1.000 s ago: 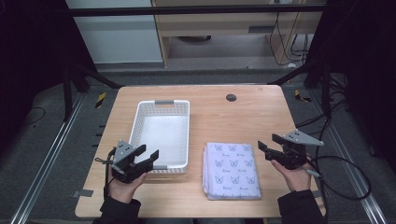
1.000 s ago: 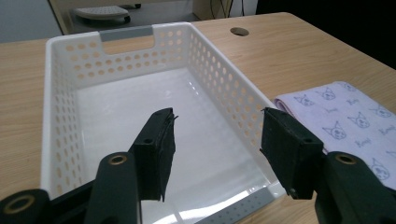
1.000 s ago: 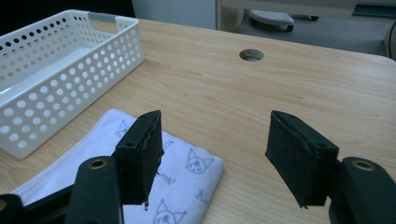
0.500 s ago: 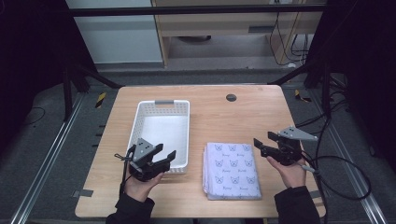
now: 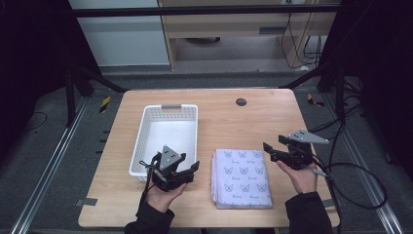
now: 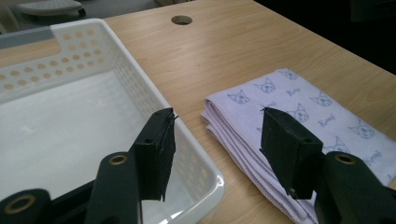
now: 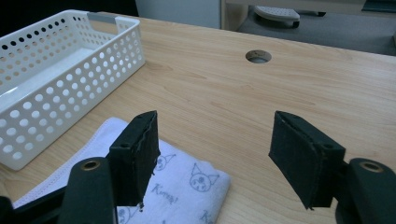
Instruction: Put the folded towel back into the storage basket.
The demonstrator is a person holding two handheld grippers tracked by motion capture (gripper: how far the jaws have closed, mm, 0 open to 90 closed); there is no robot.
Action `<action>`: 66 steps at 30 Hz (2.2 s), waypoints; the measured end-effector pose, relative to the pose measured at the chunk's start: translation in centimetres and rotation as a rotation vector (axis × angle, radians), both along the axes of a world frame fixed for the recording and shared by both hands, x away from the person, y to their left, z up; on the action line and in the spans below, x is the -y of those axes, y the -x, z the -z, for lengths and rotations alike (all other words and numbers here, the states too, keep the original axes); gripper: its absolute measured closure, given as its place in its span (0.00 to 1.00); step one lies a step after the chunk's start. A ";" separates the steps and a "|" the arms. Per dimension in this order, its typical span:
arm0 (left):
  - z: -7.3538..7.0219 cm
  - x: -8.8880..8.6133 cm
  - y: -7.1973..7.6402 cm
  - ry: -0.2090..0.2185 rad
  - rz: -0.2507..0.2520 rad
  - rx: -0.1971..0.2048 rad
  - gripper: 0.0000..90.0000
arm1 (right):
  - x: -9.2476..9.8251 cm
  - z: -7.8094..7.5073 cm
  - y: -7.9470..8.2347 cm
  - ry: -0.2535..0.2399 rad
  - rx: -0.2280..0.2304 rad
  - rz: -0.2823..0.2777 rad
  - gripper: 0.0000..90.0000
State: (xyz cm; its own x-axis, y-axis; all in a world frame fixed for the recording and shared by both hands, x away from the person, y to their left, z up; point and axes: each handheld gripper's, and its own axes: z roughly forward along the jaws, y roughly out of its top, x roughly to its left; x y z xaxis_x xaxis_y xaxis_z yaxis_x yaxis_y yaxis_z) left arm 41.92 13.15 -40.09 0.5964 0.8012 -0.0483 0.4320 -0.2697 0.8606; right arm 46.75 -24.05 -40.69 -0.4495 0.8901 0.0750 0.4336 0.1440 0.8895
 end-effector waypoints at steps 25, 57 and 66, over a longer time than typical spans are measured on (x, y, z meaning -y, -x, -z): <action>3.5 5.2 1.4 -0.088 0.104 -0.076 0.49 | -1.6 1.6 -0.7 0.059 -0.044 -0.027 0.36; 8.2 7.2 1.4 -0.164 0.119 -0.193 0.41 | -1.3 6.7 -1.6 0.091 -0.174 -0.022 0.37; 8.9 7.4 1.3 -0.159 0.117 -0.195 0.39 | -2.0 7.9 -2.1 0.117 -0.221 -0.051 0.39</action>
State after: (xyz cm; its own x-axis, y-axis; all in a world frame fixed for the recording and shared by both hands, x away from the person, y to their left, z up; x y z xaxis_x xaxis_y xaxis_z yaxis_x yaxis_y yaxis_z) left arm 40.66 5.74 -48.97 0.6774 0.7339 -0.0506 0.5434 -0.4529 0.7068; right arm 48.87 -22.00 -48.60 -0.4783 0.8750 0.0745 0.6054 0.2671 0.7497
